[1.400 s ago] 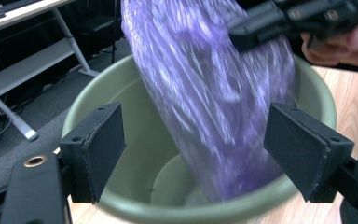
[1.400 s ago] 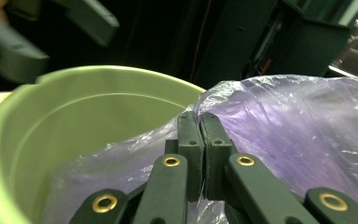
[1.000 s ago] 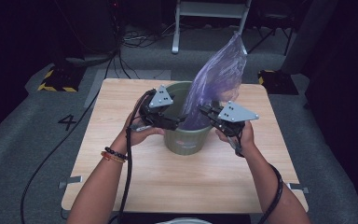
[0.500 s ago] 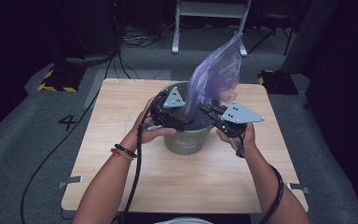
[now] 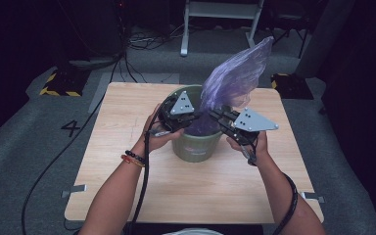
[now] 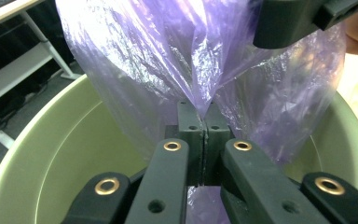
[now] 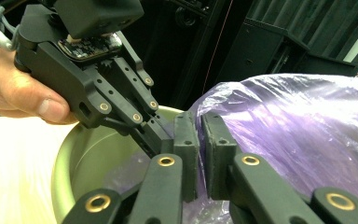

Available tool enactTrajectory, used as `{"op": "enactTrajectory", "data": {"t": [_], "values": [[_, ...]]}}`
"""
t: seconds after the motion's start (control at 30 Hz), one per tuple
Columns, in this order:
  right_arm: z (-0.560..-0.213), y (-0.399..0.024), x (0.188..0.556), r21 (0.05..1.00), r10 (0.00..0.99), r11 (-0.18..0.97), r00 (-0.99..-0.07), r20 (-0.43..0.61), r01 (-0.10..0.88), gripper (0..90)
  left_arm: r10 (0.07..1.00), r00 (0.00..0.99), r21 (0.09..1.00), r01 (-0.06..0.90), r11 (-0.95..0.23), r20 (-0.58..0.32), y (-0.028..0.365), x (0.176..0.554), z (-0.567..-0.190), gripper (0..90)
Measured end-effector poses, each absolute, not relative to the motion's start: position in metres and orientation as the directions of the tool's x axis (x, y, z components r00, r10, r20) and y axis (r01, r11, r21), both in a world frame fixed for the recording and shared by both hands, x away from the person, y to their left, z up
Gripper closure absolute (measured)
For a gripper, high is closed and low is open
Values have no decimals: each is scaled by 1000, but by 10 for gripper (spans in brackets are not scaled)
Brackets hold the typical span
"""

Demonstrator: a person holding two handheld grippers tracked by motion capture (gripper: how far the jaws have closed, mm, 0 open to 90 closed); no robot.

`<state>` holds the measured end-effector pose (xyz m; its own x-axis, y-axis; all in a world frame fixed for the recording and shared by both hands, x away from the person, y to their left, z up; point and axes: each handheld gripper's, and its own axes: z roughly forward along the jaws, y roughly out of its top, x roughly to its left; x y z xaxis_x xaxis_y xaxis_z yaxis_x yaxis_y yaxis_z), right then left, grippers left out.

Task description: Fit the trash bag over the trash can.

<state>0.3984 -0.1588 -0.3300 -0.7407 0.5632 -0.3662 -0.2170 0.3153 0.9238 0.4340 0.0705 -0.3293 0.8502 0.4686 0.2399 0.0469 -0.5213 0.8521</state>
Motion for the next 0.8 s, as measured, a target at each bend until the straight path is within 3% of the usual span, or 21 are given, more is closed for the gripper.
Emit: {"op": "enactTrajectory", "data": {"t": [0.37,0.8], "values": [[-329,-182,398,946,642,278,-702,-310,-164,405,482,825,849,5,-528,295,85,423,-332,898],[-337,-217,412,972,683,234,-705,-192,-37,272,481,833,870,0,-494,273,102,419,-332,898]]}}
